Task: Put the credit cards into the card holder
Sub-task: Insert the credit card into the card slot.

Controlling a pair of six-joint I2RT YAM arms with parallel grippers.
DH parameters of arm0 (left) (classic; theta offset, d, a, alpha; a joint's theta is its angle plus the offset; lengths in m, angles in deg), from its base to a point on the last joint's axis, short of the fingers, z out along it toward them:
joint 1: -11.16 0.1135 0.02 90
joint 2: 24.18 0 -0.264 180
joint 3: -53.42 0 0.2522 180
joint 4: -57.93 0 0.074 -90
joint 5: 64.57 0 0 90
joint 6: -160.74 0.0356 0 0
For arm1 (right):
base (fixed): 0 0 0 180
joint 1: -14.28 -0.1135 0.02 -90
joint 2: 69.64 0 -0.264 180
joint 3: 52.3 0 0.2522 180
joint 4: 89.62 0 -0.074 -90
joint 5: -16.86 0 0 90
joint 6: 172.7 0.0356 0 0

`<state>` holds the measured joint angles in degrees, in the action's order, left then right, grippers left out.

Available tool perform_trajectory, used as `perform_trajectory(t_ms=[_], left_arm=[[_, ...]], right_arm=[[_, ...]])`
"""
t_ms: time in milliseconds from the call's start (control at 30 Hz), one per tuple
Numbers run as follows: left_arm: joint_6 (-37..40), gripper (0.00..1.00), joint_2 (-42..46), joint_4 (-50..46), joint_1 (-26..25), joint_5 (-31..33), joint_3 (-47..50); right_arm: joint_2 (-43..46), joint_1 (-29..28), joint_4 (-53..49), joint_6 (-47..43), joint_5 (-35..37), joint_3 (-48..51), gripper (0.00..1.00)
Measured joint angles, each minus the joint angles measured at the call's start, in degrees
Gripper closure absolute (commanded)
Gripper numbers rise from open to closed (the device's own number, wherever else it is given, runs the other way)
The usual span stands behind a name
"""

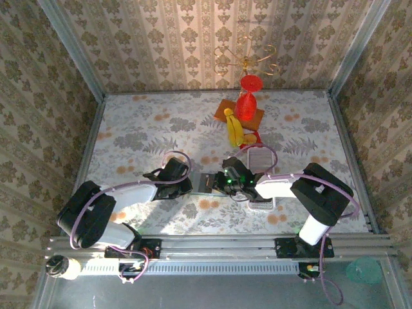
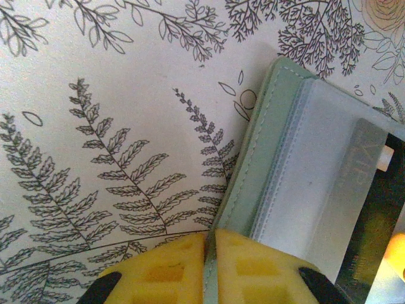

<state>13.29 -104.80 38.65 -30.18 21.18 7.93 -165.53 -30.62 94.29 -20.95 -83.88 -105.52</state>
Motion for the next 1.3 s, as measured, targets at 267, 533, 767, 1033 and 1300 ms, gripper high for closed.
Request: perform_trajectory(t_ms=[267, 533, 767, 1033, 1300], left_arm=[[-0.04, 0.89, 0.00, 0.04, -0.26, 0.39, 0.00], [-0.74, 0.90, 0.00, 0.42, -0.26, 0.39, 0.17], [-0.85, 0.90, -0.02, 0.63, -0.37, 0.48, 0.22], [-0.85, 0.90, -0.04, 0.72, -0.68, 0.92, 0.22], [-1.03, 0.90, -0.04, 0.87, -1.01, 1.25, 0.22]], right_arm=[[-3.26, -0.04, -0.90, -0.79, -0.68, -3.80, 0.83], [-5.25, -0.26, -2.62, -2.64, -2.19, -6.45, 0.80], [-1.16, -0.37, -5.97, -7.80, -0.81, -6.56, 0.84], [-0.20, -0.35, -13.33, -12.20, 1.88, -7.69, 0.96], [-3.89, -0.37, -17.94, -14.36, 2.86, -11.43, 0.98]])
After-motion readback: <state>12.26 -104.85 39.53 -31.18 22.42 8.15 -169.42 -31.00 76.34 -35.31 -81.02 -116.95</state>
